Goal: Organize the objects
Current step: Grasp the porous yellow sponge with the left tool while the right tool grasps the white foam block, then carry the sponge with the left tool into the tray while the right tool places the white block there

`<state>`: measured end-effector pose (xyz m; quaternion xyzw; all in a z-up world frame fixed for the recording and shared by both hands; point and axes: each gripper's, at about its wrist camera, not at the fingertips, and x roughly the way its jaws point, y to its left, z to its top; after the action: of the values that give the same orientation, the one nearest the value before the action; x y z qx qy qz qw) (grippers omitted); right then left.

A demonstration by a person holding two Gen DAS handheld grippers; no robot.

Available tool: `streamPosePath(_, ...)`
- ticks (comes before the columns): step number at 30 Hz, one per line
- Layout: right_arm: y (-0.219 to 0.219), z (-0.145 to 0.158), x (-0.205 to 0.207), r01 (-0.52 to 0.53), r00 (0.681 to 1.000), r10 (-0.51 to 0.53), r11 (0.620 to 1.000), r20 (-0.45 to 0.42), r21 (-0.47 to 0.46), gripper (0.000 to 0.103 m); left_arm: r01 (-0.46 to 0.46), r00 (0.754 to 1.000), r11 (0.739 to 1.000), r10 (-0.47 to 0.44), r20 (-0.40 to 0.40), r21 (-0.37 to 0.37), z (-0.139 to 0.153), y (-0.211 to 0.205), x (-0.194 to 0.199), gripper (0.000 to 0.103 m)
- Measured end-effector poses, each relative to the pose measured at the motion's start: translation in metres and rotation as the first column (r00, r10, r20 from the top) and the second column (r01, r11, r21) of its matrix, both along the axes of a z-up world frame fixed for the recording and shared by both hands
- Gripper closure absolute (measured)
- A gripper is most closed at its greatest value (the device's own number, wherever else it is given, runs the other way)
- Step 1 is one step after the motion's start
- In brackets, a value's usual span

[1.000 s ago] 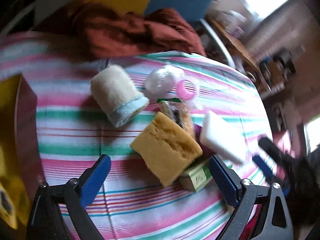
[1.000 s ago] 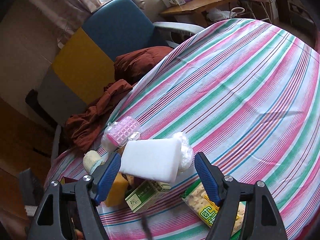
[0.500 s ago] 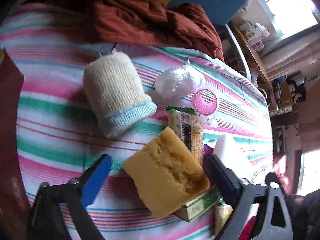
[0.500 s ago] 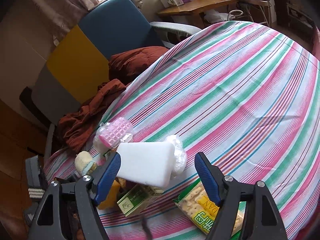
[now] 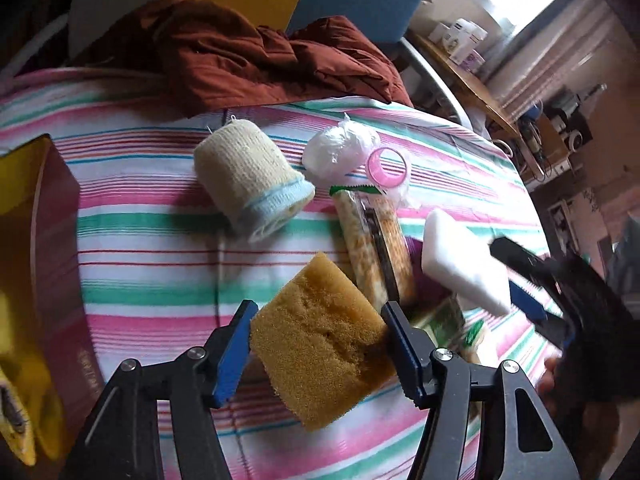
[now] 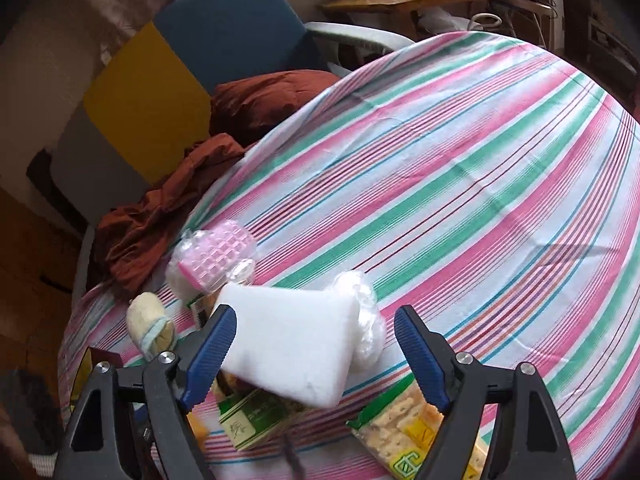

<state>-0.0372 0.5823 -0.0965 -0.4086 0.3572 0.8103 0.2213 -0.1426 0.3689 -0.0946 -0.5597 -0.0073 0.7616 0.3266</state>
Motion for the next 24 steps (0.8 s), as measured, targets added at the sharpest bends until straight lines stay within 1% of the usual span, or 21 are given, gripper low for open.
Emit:
streamPosePath(4, -0.001, 0.002, -0.003, -0.012, 1.000, 0.012, 1.000, -0.006, 0.017, 0.020, 0.050, 0.996, 0.999, -0.050, -0.074, -0.002, 0.013, -0.003, 0.014, 0.040)
streamPosePath(8, -0.007, 0.011, -0.007, -0.040, 0.999, 0.042, 0.996, -0.026, 0.074, 0.020, 0.106, 0.983, 0.994, -0.105, -0.153, -0.006, 0.029, -0.007, 0.032, 0.040)
streamPosePath(10, -0.010, 0.014, -0.009, -0.057, 0.998, 0.060, 0.994, -0.023, 0.096, 0.020, 0.131, 0.975, 0.991, -0.129, -0.179, -0.003, 0.035, -0.011, 0.041, 0.040)
streamPosePath(12, -0.015, 0.017, -0.012, -0.077, 0.997, 0.080, 0.987, -0.013, 0.140, 0.020, 0.147, 0.970, 0.989, -0.144, -0.197, -0.002, 0.040, -0.018, 0.048, 0.041)
streamPosePath(14, -0.023, 0.024, -0.017, -0.124, 0.992, 0.129, 0.972, -0.012, 0.198, 0.020, 0.157, 0.967, 0.988, -0.153, -0.204, 0.004, 0.044, -0.027, 0.052, 0.041)
streamPosePath(16, -0.031, 0.027, -0.027, -0.208, 0.977, 0.213, 0.952, 0.001, 0.224, 0.020, 0.164, 0.966, 0.987, -0.159, -0.205, 0.007, 0.046, -0.033, 0.056, 0.041)
streamPosePath(17, -0.036, 0.027, -0.034, -0.282, 0.959, 0.284, 0.931, 0.025, 0.231, 0.020, 0.167, 0.966, 0.986, -0.162, -0.203, 0.007, 0.047, -0.038, 0.058, 0.041)
streamPosePath(19, -0.044, 0.025, -0.045, -0.381, 0.924, 0.375, 0.893, 0.073, 0.241, 0.020, 0.176, 0.966, 0.984, -0.171, -0.196, 0.010, 0.051, -0.046, 0.062, 0.041)
streamPosePath(21, -0.053, 0.025, -0.053, -0.489, 0.873, 0.469, 0.833, 0.137, 0.260, 0.018, 0.191, 0.961, 0.981, -0.183, -0.206, 0.023, 0.059, -0.058, 0.067, 0.041)
streamPosePath(22, -0.059, 0.025, -0.059, -0.565, 0.825, 0.537, 0.787, 0.178, 0.247, 0.016, 0.199, 0.958, 0.980, -0.189, -0.215, 0.027, 0.063, -0.062, 0.069, 0.041)
streamPosePath(24, -0.068, 0.022, -0.062, -0.662, 0.749, 0.614, 0.711, 0.248, 0.238, 0.016, 0.207, 0.954, 0.977, -0.192, -0.231, 0.043, 0.070, -0.073, 0.071, 0.040)
